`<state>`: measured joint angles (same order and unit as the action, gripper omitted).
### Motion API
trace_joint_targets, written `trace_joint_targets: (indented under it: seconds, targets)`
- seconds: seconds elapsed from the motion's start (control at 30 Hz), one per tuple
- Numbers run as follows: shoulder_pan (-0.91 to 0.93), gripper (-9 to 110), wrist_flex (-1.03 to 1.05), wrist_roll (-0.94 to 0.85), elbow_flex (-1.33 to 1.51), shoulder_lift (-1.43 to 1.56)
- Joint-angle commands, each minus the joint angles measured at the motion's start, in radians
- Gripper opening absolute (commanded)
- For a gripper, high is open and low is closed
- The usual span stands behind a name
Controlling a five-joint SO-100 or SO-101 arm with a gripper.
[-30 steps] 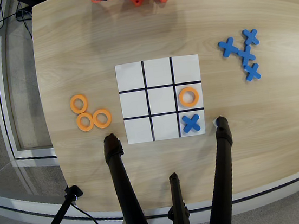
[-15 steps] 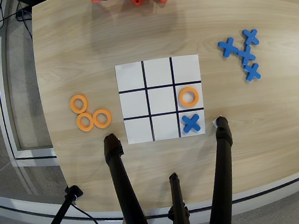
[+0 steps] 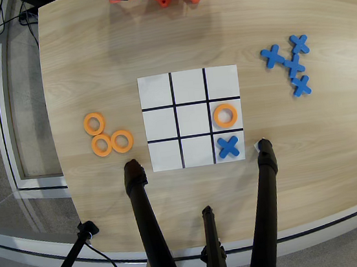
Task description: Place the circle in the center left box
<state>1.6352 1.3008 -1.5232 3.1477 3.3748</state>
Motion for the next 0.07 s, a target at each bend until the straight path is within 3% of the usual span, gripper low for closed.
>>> trace_joint_targets:
  seconds: [0.0,0.03]
  targets:
    - [0.000,0,0.000,0.003,0.055,0.017]
    - [0.000,0,0.000,0.003,0.055,0.017]
